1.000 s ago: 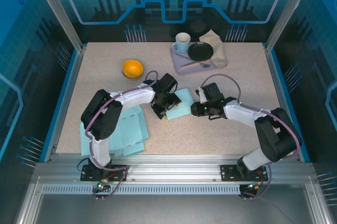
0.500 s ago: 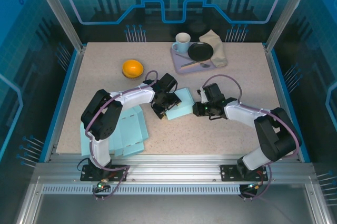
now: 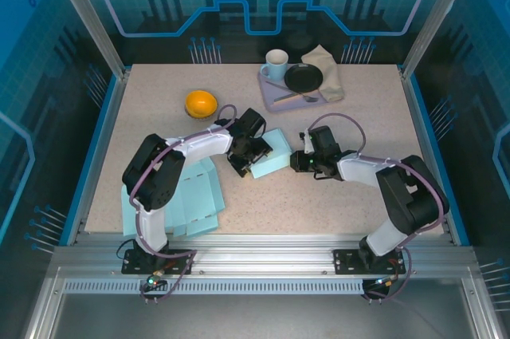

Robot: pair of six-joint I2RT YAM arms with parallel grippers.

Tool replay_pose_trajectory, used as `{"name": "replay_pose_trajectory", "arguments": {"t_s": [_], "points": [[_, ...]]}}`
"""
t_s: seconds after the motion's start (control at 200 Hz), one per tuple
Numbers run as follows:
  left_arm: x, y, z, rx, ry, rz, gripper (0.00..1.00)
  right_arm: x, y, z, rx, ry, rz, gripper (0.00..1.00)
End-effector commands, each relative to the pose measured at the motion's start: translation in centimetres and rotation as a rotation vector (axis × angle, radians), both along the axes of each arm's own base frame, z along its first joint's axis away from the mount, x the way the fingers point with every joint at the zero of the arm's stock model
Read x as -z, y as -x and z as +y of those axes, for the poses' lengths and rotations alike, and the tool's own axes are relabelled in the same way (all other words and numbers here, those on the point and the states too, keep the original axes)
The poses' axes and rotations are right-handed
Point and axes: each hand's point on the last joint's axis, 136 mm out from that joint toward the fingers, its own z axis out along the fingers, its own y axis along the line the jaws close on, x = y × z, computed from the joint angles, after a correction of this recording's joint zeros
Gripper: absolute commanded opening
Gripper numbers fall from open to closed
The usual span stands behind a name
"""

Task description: Fold the paper box

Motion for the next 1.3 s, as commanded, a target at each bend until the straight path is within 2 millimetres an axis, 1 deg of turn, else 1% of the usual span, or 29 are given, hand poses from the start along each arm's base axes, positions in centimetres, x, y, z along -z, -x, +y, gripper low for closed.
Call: {"name": "replay_pose_trajectory", "arguments": {"t_s": [0.0,0.09,0.2,0.415,0.505,0.595,0.695,0.84,0.95,1.045,1.1,1.145,1.17,1.186,1.211,1.296], "points": [[6.8,4.7,4.8,-0.027,-0.225,0.228,0.83,5.9,3.8,-2.1,0.051,0.088,0.209,0.15],[6.9,4.8,4.8,-0.025,-0.225,0.230,0.83,6.5,3.6,-2.1,0.068,0.081,0.204,0.16],[6.9,4.8,4.7,-0.021,-0.225,0.231,0.83,7.5,3.8,-2.0,0.071,0.077,0.219,0.16],[7.1,4.8,4.8,-0.023,-0.227,0.238,0.83,7.2,3.5,-2.0,0.072,0.076,0.205,0.17],[7.1,4.9,4.8,-0.022,-0.232,0.241,0.83,6.8,3.5,-2.0,0.069,0.072,0.195,0.18],[7.1,4.9,5.0,-0.025,-0.234,0.243,0.83,5.7,3.4,-2.0,0.070,0.062,0.176,0.20],[7.1,4.8,5.1,-0.027,-0.234,0.244,0.83,4.1,3.3,-1.9,0.053,0.060,0.162,0.34],[7.1,4.8,5.3,-0.026,-0.240,0.245,0.83,0.9,3.0,-2.4,0.038,0.084,0.108,0.35],[7.0,4.7,5.4,-0.023,-0.241,0.244,0.83,-1.8,2.3,-2.9,0.019,0.125,0.059,0.35],[7.1,4.7,5.5,-0.022,-0.245,0.244,0.83,-3.9,1.4,-3.3,0.012,0.162,0.010,0.36],[7.0,4.6,5.5,-0.020,-0.245,0.244,0.83,-4.8,0.7,-3.3,0.008,0.170,-0.014,0.39],[7.0,4.6,5.5,-0.018,-0.245,0.244,0.83,-5.5,0.1,-2.9,-0.009,0.165,-0.029,0.41],[7.0,4.6,5.5,-0.018,-0.246,0.244,0.83,-5.6,-0.2,-2.6,-0.020,0.164,-0.030,0.41],[7.0,4.7,5.5,-0.018,-0.246,0.245,0.83,-5.3,-0.2,-2.6,-0.026,0.166,-0.022,0.42],[6.9,4.6,5.5,-0.017,-0.247,0.245,0.83,-6.1,-1.1,-2.1,-0.037,0.156,-0.039,0.43],[6.8,4.6,5.5,-0.015,-0.248,0.244,0.83,-5.9,-2.4,-1.2,-0.062,0.155,-0.029,0.43]]}}
